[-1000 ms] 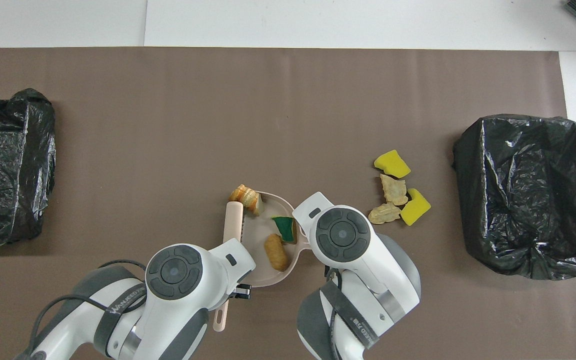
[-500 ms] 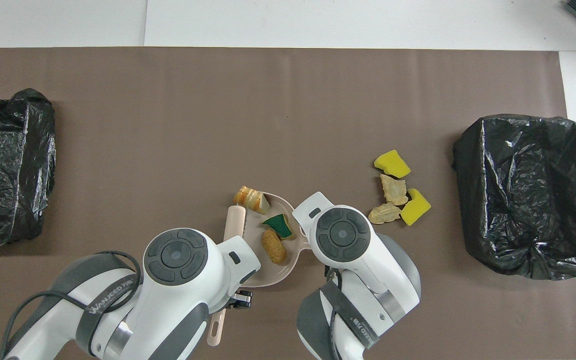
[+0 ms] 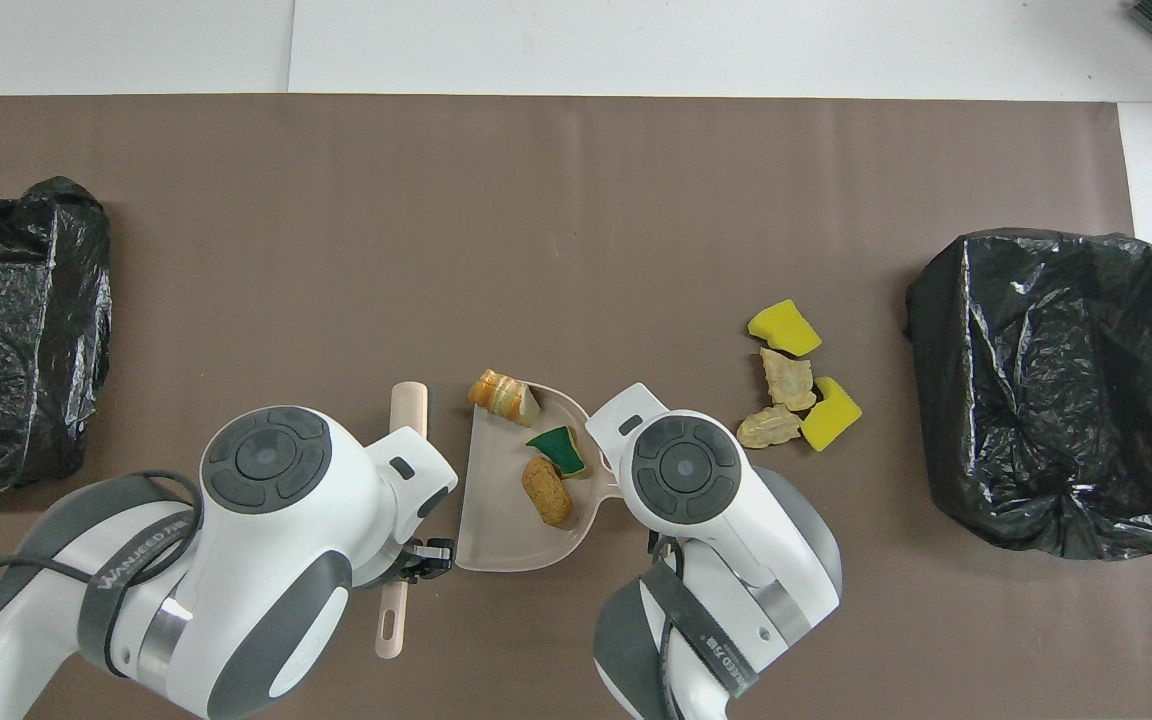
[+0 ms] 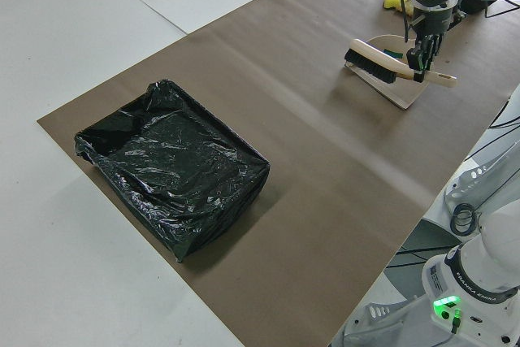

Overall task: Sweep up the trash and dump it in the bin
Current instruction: 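Sweep the bread and sponge pieces into the dustpan with the left gripper, then carry the loaded dustpan over the nearer black bin with the right gripper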

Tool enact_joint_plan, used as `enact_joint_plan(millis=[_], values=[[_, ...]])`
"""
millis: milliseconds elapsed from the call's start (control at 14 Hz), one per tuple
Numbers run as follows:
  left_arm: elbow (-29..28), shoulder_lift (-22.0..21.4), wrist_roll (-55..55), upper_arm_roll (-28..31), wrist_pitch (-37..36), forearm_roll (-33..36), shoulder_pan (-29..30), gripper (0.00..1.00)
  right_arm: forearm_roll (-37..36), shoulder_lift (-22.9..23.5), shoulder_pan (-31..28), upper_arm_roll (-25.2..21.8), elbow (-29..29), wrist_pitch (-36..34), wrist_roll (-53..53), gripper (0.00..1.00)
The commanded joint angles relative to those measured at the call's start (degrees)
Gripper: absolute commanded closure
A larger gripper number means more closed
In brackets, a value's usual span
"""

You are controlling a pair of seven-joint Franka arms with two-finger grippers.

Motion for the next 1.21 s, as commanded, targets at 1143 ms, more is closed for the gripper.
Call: enact_joint_plan(millis=[1143], values=[[-10.3, -1.8, -28.4, -2.1, 12.2, 1.1, -22.0, 1.0, 7.9, -10.1, -34.5, -0.6, 13.8, -19.1, -21.3, 1.0]])
